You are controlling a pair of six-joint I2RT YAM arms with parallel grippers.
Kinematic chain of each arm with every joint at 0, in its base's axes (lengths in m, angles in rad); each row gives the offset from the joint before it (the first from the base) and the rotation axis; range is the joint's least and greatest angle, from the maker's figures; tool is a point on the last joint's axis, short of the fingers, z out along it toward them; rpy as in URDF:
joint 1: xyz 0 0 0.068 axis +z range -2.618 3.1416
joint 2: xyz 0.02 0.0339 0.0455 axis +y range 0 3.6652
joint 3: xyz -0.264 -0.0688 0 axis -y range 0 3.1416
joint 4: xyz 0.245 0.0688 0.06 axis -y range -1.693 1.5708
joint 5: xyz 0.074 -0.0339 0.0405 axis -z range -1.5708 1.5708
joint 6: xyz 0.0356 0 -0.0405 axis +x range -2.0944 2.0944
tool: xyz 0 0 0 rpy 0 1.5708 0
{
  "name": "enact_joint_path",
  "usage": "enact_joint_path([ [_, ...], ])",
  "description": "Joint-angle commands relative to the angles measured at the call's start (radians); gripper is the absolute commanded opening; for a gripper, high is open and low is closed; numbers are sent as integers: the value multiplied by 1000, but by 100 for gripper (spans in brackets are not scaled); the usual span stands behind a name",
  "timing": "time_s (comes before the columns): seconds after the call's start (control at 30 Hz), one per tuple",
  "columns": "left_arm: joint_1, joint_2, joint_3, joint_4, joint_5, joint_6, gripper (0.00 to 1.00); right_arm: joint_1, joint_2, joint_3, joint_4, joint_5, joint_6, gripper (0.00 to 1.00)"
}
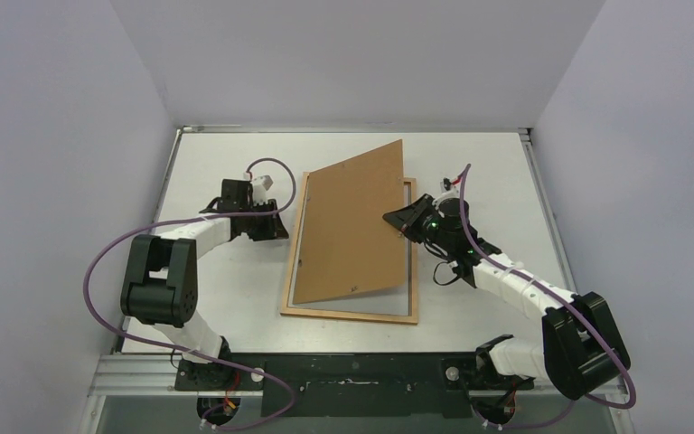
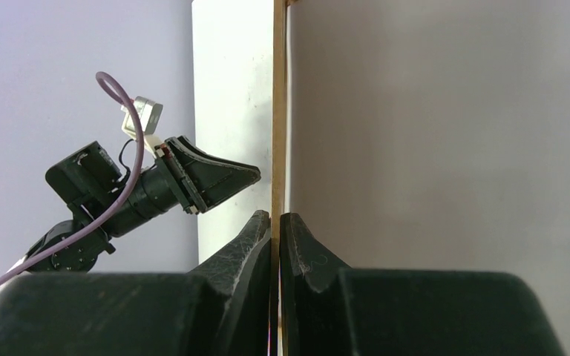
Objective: Put the photo into the frame
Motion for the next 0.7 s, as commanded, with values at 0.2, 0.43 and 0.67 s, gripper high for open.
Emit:
enact_joint_path([
  [0.2,-10,3,1,43,-7,-8,30,14,-45,-4,125,-1,35,5],
  [0.43,-17,9,-1,50,-7,-9,29,17,-60,-19,125,1,38,5],
  [0.67,-22,10,4,54,-10,-12,28,20,-74,-29,130,1,48,5],
])
